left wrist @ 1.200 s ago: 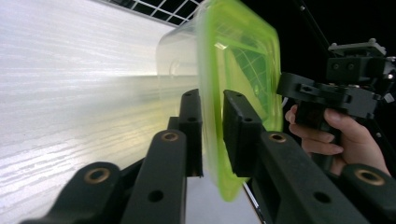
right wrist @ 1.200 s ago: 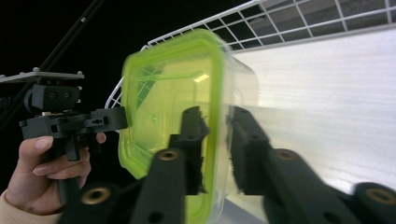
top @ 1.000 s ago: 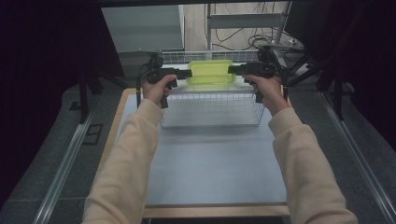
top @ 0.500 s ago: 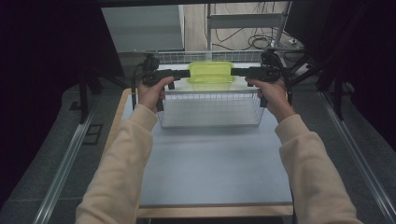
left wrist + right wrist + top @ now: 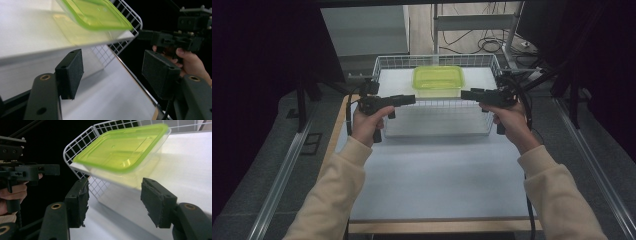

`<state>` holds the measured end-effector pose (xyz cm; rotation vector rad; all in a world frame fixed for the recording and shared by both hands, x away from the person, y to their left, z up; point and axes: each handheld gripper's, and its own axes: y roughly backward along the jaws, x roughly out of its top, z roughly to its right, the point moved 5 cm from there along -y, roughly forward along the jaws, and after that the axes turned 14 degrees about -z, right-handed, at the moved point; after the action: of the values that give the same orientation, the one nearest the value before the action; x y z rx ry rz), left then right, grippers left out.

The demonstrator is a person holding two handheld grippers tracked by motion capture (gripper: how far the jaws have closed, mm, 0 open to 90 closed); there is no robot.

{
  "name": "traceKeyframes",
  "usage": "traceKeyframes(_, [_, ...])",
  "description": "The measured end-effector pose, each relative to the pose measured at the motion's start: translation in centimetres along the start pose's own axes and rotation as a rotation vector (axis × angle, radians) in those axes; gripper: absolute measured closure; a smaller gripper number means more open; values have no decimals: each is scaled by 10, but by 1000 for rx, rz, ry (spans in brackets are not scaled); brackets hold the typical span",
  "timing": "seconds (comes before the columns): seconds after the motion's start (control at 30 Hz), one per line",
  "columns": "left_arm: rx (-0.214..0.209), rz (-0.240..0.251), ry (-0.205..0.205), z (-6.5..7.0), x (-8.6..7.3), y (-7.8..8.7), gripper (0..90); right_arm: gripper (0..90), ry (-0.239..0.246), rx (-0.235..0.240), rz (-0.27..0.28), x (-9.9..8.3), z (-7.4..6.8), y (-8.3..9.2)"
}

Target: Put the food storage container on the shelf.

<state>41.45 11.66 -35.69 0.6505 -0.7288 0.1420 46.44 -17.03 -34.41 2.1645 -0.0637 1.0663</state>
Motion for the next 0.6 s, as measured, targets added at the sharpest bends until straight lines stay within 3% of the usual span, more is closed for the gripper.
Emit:
traceKeyframes(0.1, [-8, -22, -32, 7, -17, -4, 324, 395, 27, -2, -2, -12, -3, 3])
traceKeyframes(0.33, [-37, -18, -37, 8, -56, -10, 325, 380, 78, 32, -10, -48, -12, 6])
traceKeyframes(0.6, [-11, -30, -48, 0, -102, -19, 325, 362, 96, 56, -24, -92, -10, -2])
